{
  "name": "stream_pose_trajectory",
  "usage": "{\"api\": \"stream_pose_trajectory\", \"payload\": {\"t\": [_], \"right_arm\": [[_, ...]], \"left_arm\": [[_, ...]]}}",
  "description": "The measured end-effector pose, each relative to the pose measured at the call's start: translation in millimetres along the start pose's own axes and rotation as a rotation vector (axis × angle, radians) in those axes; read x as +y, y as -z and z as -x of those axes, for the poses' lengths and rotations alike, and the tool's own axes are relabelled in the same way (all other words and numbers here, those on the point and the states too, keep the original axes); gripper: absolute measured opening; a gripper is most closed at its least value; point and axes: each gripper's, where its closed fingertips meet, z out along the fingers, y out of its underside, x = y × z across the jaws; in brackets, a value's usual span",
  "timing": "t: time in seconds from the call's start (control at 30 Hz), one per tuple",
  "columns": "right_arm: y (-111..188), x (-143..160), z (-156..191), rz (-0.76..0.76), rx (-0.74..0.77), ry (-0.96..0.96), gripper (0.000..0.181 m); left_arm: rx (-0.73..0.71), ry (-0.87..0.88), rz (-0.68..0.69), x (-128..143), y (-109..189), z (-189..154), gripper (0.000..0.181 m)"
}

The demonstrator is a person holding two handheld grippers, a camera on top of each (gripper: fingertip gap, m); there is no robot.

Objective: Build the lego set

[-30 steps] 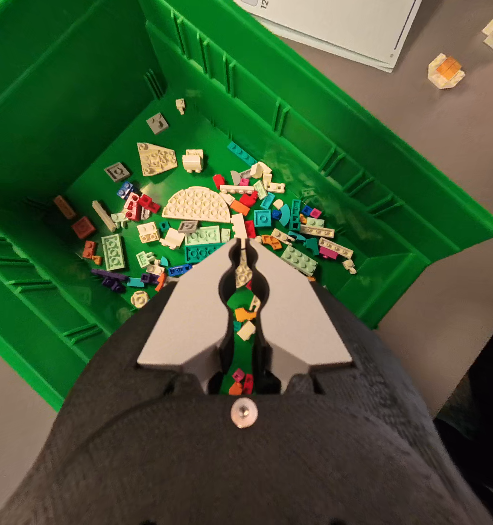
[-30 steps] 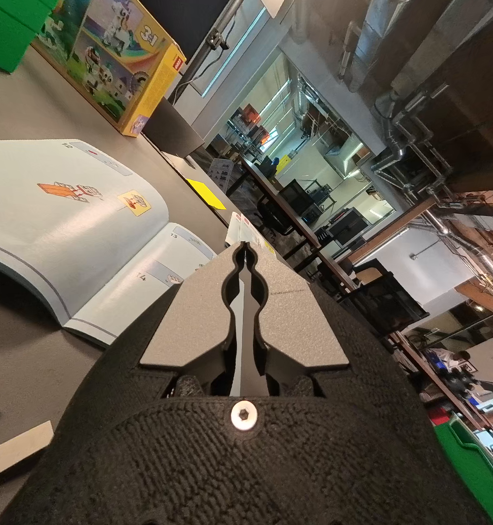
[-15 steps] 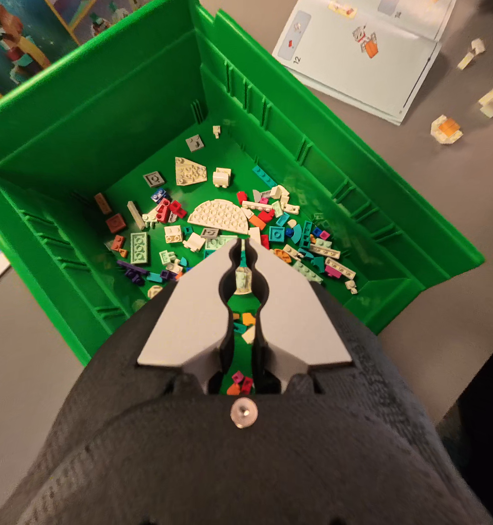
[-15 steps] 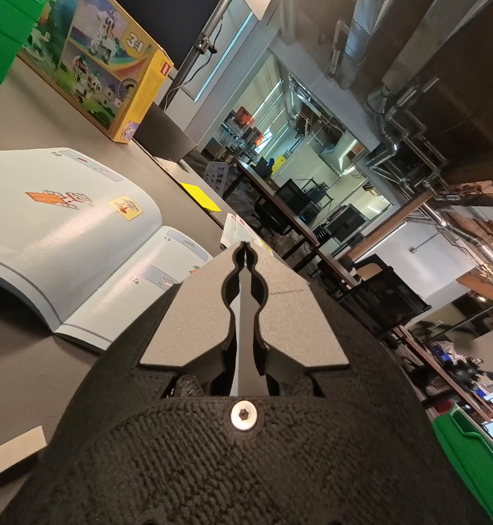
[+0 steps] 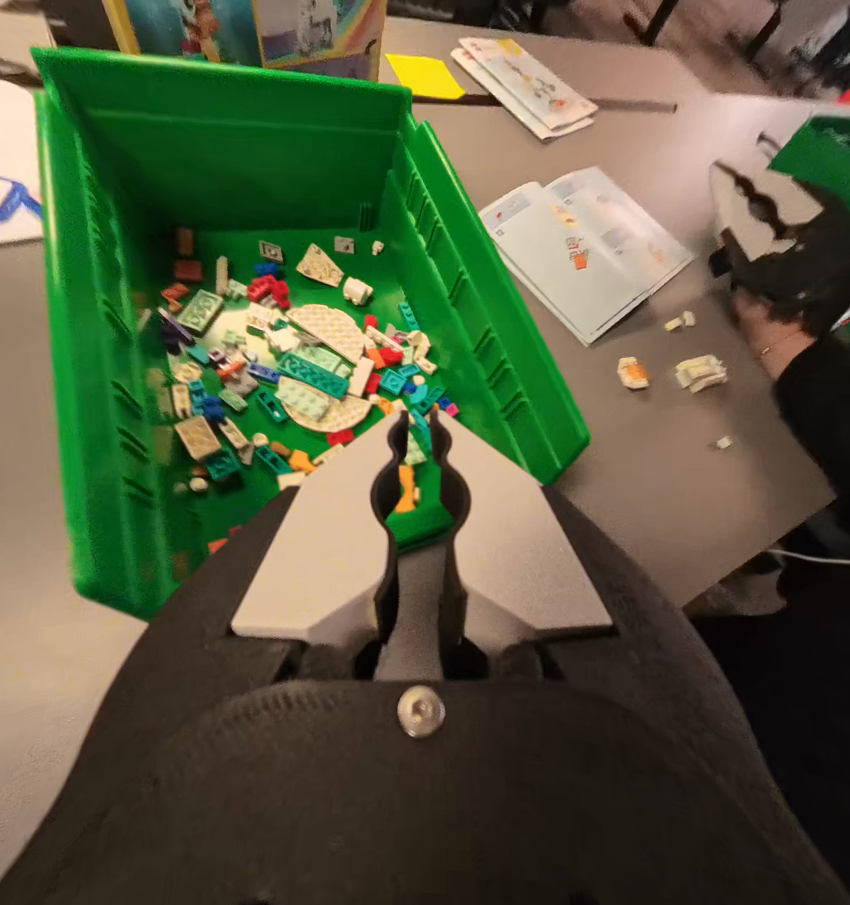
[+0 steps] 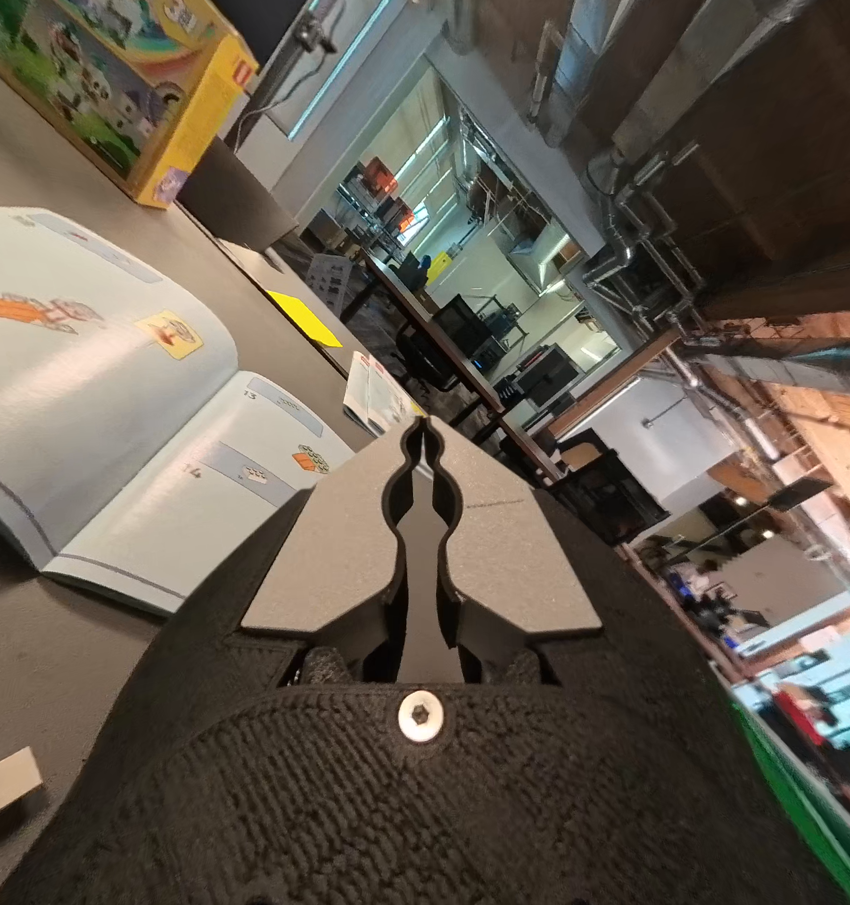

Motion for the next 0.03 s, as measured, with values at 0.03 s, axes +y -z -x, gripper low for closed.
{"api": "stream_pose_trajectory", "payload": {"t": [0.03], "right_arm": [[-0.2, -2.0, 4.0, -0.003, -0.007, 0.041, 0.000]], "left_arm": [[-0.010, 0.021, -0.014, 5.4, 0.4, -2.8, 0.008]]}}
